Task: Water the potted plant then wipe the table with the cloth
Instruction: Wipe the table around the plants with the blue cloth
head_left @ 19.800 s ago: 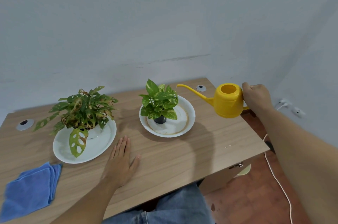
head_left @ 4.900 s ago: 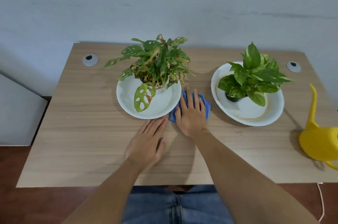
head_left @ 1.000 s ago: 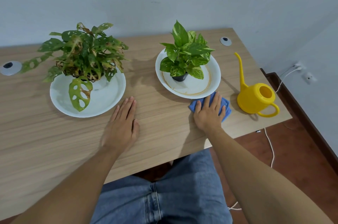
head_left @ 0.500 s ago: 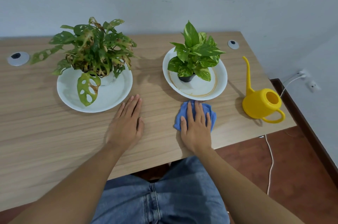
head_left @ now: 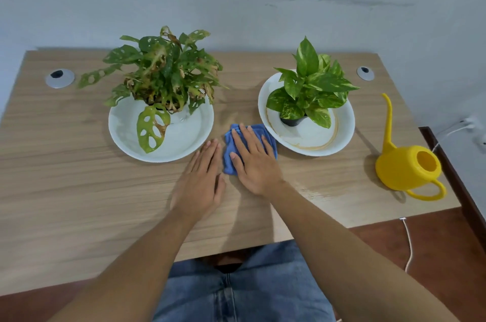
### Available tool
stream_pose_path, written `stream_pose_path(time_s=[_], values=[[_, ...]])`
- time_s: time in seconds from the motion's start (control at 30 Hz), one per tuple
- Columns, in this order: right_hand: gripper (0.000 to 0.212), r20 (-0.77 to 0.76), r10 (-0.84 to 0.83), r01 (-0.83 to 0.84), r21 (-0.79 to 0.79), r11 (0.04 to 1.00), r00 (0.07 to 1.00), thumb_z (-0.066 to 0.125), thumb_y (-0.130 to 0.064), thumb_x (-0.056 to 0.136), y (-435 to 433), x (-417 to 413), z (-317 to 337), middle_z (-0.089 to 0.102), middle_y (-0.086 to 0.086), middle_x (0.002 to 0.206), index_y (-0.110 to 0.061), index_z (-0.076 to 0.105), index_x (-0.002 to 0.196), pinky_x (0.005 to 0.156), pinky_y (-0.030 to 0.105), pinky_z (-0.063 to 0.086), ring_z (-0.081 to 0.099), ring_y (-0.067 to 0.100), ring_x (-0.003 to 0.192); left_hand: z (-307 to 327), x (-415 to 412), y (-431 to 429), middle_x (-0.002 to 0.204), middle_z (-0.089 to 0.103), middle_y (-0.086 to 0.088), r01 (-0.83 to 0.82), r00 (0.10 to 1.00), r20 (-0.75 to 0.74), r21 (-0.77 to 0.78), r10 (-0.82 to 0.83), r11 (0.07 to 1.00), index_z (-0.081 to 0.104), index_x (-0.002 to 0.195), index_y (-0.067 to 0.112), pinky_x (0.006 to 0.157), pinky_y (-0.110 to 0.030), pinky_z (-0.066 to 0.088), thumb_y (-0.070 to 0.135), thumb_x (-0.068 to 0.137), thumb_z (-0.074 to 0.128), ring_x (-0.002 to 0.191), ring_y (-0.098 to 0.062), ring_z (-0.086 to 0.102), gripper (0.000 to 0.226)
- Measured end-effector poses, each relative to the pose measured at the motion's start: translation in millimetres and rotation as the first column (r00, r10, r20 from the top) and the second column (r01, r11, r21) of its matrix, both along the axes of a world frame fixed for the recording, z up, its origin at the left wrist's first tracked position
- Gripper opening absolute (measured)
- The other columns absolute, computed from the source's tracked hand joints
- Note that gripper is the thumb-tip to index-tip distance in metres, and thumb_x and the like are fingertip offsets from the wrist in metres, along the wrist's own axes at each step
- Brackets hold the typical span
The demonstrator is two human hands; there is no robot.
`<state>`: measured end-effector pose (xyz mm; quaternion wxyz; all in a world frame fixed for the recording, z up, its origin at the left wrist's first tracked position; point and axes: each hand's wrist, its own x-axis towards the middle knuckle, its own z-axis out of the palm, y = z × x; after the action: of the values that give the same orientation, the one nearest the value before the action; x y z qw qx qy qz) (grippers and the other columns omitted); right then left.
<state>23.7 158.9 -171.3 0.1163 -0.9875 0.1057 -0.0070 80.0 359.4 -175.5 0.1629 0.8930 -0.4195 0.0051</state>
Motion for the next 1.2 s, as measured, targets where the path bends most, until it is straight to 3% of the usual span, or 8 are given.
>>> stream_pose_path(time_s=[0.13, 0.33, 0.53, 0.83, 0.9, 1.0, 1.1, 1.2], values=[[0.064, -0.025, -0.039, 0.04, 0.073, 0.997, 0.999, 0.02, -0.047, 0.115, 4.9, 53.6, 7.5, -0.001, -0.002, 0.183, -0.025, 0.009, 0.174, 0.135, 0.047, -0.002, -0.002, 0.016, 0.168, 1.0, 0.2, 1.8, 0.185, 0.012, -0.013, -0.017, 0.999, -0.035, -0.012, 0.017, 1.0, 0.018, 0.174, 0.002, 0.14, -0.045, 0.015, 0.029, 0.111, 0.044, 0.173, -0.021, 0.007, 0.074], [0.066, -0.026, -0.059, 0.061, 0.072, 0.996, 0.998, 0.019, -0.049, 0.114, 1.1, 76.7, 0.1, 0.001, -0.001, 0.183, -0.025, 0.008, 0.174, 0.135, 0.049, 0.001, -0.002, 0.018, 0.168, 2.7, 0.2, 3.3, 0.186, 0.004, -0.011, -0.015, 0.997, -0.074, -0.037, 0.013, 0.999, 0.012, 0.175, 0.003, 0.14, -0.044, 0.013, 0.026, 0.113, 0.045, 0.173, -0.019, 0.001, 0.074], [0.063, 0.02, -0.046, 0.045, 0.052, 0.998, 0.999, 0.018, -0.051, 0.116, 10.5, 25.5, -1.8, 0.001, -0.004, 0.183, -0.027, 0.011, 0.174, 0.135, 0.049, 0.003, -0.002, 0.014, 0.168, -5.1, 3.0, 4.8, 0.185, 0.013, -0.014, -0.01, 0.999, -0.05, -0.085, 0.006, 0.996, 0.019, 0.173, 0.0, 0.138, -0.049, 0.021, 0.023, 0.111, 0.039, 0.173, -0.023, 0.01, 0.069], [0.064, 0.0, -0.096, 0.096, -0.03, 0.995, 0.995, 0.025, -0.054, 0.116, -9.0, -78.4, 4.0, -0.001, -0.008, 0.182, -0.033, 0.008, 0.174, 0.135, 0.044, 0.003, -0.002, 0.009, 0.167, -15.1, 1.6, 4.1, 0.185, 0.017, -0.012, 0.001, 1.0, -0.008, -0.099, -0.002, 0.995, 0.021, 0.174, 0.002, 0.139, -0.046, 0.019, 0.025, 0.112, 0.035, 0.172, -0.023, 0.014, 0.067], [0.064, -0.03, -0.11, 0.11, -0.003, 0.994, 0.993, 0.024, -0.055, 0.115, -14.1, -87.8, 6.2, -0.005, -0.01, 0.182, -0.035, 0.005, 0.173, 0.135, 0.041, -0.003, -0.007, 0.007, 0.167, -16.1, 0.7, 4.4, 0.184, 0.019, -0.011, 0.007, 1.0, -0.004, -0.104, -0.008, 0.995, 0.022, 0.174, 0.003, 0.139, -0.047, 0.02, 0.026, 0.113, 0.035, 0.172, -0.023, 0.016, 0.066], [0.065, -0.105, -0.072, 0.089, 0.17, 0.981, 0.992, 0.024, -0.056, 0.115, -23.6, -89.7, 11.9, -0.011, -0.014, 0.181, -0.035, 0.005, 0.173, 0.134, 0.039, -0.008, -0.017, 0.003, 0.164, -15.1, -0.5, 4.0, 0.183, 0.025, -0.011, 0.028, 0.999, 0.029, -0.088, -0.025, 0.996, 0.026, 0.173, 0.003, 0.138, -0.047, 0.022, 0.029, 0.116, 0.033, 0.17, -0.024, 0.022, 0.063], [0.064, 0.0, -0.065, 0.063, 0.254, 0.965, 0.998, 0.041, -0.048, 0.114, -32.3, -101.8, 17.4, 0.014, -0.003, 0.181, -0.019, 0.03, 0.17, 0.135, 0.037, 0.006, -0.001, 0.014, 0.168, -12.6, -1.2, 4.6, 0.173, 0.042, -0.014, 0.125, 0.984, 0.135, -0.059, -0.116, 0.99, 0.04, 0.167, 0.003, 0.135, -0.05, 0.029, 0.034, 0.119, 0.033, 0.163, -0.029, 0.04, 0.058], [0.055, 0.145, -0.062, 0.038, 0.161, 0.986, 0.987, 0.059, -0.037, 0.106, -42.1, -127.5, 19.8, 0.046, 0.004, 0.164, -0.012, 0.055, 0.155, 0.127, 0.046, 0.037, 0.039, 0.027, 0.156, -8.8, -6.0, 2.4, 0.166, 0.052, -0.012, 0.283, 0.929, 0.25, -0.012, -0.271, 0.959, 0.05, 0.161, 0.007, 0.131, -0.049, 0.036, 0.036, 0.119, 0.042, 0.154, -0.028, 0.051, 0.051]])
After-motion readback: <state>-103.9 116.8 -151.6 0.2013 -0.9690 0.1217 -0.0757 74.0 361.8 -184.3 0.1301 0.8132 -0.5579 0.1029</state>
